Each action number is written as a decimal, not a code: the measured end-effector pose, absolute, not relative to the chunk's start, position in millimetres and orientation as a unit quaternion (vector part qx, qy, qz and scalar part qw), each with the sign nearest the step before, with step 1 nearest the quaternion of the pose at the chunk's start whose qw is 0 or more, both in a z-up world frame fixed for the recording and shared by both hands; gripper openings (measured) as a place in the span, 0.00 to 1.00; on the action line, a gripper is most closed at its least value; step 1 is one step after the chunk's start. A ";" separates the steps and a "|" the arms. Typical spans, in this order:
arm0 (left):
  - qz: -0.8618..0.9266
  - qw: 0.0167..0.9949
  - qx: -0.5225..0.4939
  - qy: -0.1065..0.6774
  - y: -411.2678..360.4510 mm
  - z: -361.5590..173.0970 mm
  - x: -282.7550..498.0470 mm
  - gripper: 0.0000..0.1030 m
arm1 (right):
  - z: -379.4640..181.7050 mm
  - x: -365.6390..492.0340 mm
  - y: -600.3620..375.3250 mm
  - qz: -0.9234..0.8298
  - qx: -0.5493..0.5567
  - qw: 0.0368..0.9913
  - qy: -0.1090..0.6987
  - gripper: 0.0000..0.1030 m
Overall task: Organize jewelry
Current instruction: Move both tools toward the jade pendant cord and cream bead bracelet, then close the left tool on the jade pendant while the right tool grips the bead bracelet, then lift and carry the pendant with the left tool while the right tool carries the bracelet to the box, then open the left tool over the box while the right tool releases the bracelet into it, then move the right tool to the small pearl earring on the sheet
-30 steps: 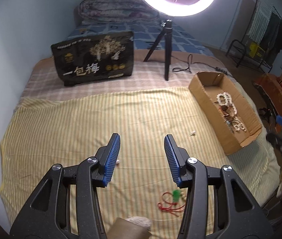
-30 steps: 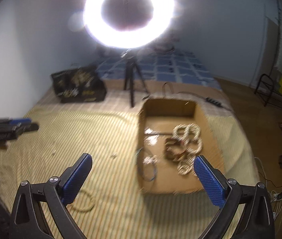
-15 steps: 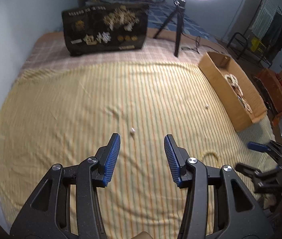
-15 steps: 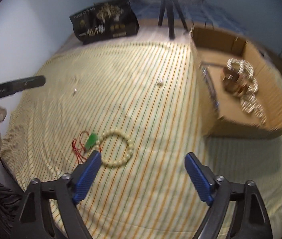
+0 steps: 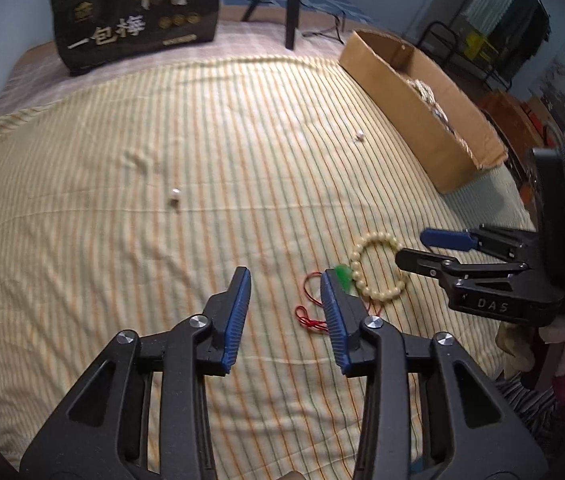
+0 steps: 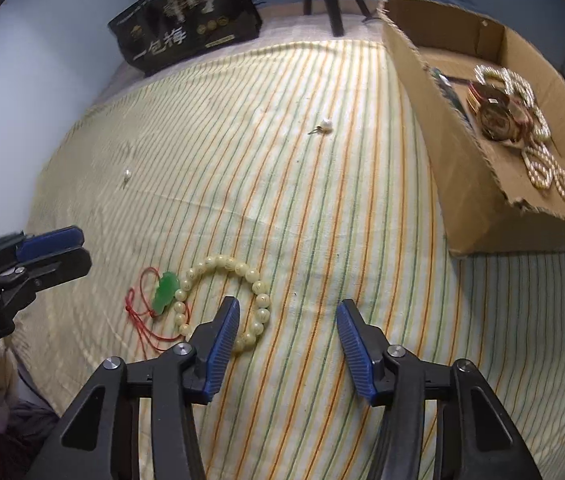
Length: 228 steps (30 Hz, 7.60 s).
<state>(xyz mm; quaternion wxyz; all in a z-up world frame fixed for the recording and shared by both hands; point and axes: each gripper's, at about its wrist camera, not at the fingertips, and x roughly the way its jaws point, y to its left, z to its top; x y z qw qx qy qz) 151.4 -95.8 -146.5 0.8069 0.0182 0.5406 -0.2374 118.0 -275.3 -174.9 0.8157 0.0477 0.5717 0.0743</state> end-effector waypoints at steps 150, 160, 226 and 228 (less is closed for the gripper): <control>-0.285 0.855 0.054 0.430 -329.8 -53.7 311.3 0.48 | -54.2 126.8 -410.9 -0.010 0.130 0.886 0.446 0.66; -0.276 0.864 0.050 0.419 -308.3 -37.9 307.0 0.48 | -45.7 128.1 -409.6 -0.025 0.123 0.894 0.430 0.82; -0.086 0.896 -0.059 0.432 -53.8 -177.9 196.8 0.34 | -163.2 180.7 -277.9 0.006 0.025 0.902 0.431 0.26; -0.083 0.895 -0.063 0.434 -52.1 -181.1 199.0 0.34 | -164.4 183.3 -278.9 0.007 0.028 0.902 0.432 0.25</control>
